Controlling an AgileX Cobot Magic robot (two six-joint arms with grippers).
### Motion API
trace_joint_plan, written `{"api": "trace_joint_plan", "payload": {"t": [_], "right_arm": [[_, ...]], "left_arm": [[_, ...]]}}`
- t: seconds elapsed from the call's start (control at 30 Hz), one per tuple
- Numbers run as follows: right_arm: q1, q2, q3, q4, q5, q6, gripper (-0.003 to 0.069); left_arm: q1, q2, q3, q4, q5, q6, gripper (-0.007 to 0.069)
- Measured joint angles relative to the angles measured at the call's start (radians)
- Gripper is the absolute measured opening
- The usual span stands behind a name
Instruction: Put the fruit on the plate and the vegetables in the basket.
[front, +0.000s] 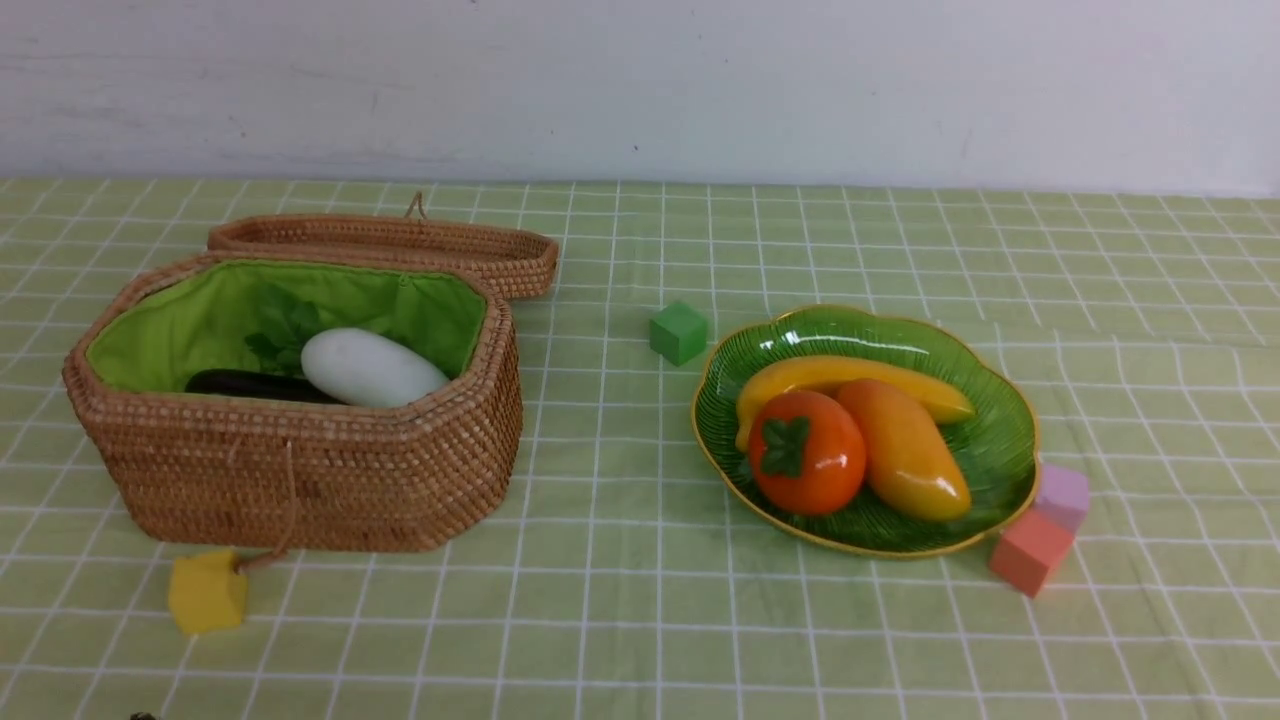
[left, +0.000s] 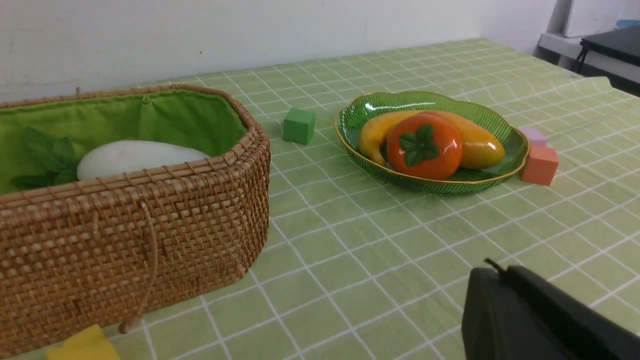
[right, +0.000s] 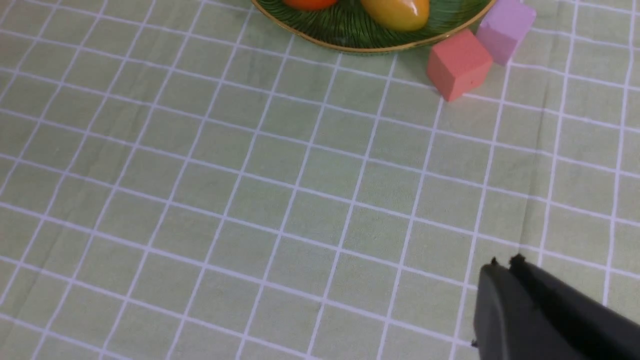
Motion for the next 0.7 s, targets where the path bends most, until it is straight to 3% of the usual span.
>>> {"api": "trace_joint_plan", "payload": {"t": [0.13,0.23,0.3,0.33,0.4,0.5,0.7], "right_arm": [[0.0,-0.013,0.014,-0.035,-0.037,0.0,0.0002],[-0.017,-0.079,0.117,-0.071,-0.242,0.0,-0.0003],[-0.054,-0.141,0.204,-0.073,-0.376,0.0,-0.0004],[-0.12,-0.215,0.328,-0.071,-0.513,0.0,-0.0003],[-0.209,-0.301,0.486,-0.056,-0.62,0.0,-0.0003],[-0.291,-0.413,0.643,-0.041,-0.679,0.0,-0.0003],[-0.32,-0.531,0.757,-0.037,-0.676,-0.048,-0.0003]], "left_arm": [[0.0,0.0,0.013,0.0,-0.001,0.0,-0.0013],[0.0,0.0,0.015,0.0,-0.001,0.0,-0.0013],[0.0,0.0,0.015,0.0,-0.001,0.0,-0.0013],[0.0,0.0,0.015,0.0,-0.001,0.0,-0.0013],[0.0,0.0,0.015,0.0,-0.002,0.0,-0.0013],[0.0,0.0,0.015,0.0,-0.002,-0.002,-0.0013],[0.0,0.001,0.016,-0.001,-0.003,-0.003,-0.0013]]}}
